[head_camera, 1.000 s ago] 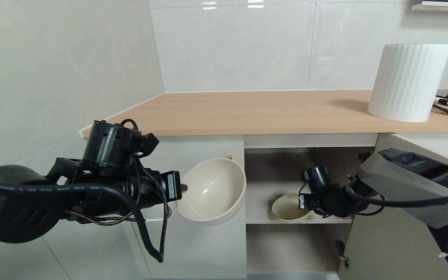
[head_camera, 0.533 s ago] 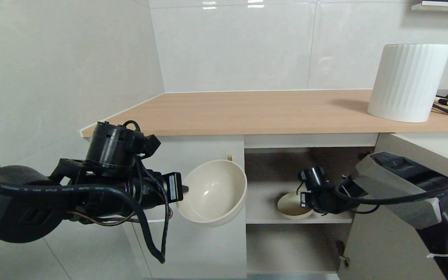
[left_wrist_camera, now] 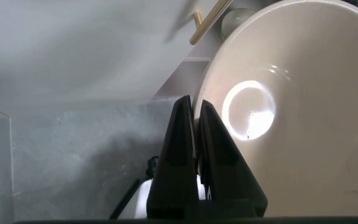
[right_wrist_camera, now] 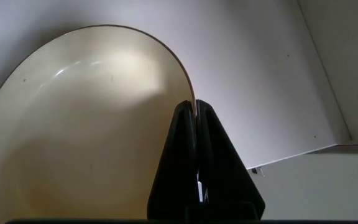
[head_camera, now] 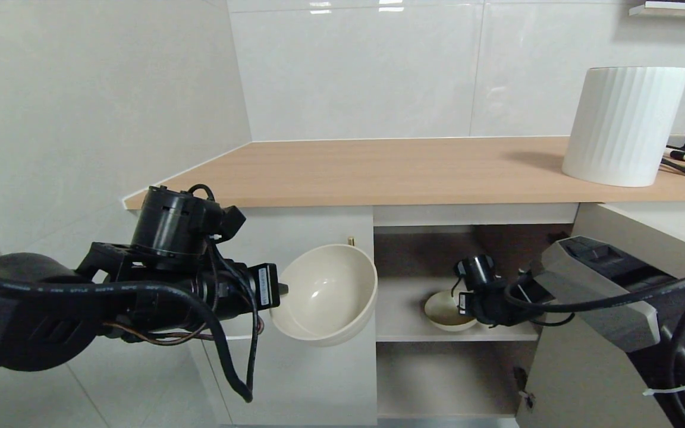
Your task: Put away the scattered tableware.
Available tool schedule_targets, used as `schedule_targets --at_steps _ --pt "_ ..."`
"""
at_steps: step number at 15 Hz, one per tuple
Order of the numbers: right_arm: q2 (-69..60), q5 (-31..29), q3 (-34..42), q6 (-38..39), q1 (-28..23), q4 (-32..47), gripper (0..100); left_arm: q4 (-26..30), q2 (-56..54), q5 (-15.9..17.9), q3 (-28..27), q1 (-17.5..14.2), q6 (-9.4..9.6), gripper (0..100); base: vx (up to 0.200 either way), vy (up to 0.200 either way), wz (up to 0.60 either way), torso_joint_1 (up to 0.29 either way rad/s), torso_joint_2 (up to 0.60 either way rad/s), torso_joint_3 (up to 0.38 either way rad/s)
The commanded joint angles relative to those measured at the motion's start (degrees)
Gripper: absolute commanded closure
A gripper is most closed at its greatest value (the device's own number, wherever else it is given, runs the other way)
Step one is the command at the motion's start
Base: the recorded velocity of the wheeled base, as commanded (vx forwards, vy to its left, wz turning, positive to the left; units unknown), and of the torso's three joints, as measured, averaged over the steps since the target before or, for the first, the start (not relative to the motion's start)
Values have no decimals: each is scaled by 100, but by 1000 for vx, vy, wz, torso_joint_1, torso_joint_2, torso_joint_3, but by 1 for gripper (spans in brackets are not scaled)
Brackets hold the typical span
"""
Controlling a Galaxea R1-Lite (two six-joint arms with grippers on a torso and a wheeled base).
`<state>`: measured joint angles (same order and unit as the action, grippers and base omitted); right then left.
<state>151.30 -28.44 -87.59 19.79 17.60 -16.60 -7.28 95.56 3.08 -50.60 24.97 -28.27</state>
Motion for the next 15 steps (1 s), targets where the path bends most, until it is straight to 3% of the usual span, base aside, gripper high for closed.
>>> schedule_targets --at_steps 1,9,10,15 --pt "49 -4 -100 -1 -38 8 100 -2 -11 -1 -2 -1 -3 100 0 0 0 0 0 0" --pt "119 -39 -223 8 -90 -1 100 -2 -2 -1 -2 -1 -3 100 0 0 0 0 0 0" --pt "119 -39 -241 8 -90 -10 0 -11 -2 -1 -2 -1 -3 100 0 0 0 0 0 0" --pt "67 -39 -232 69 -90 -18 0 -11 -2 -10 -2 -1 -3 100 0 0 0 0 0 0"
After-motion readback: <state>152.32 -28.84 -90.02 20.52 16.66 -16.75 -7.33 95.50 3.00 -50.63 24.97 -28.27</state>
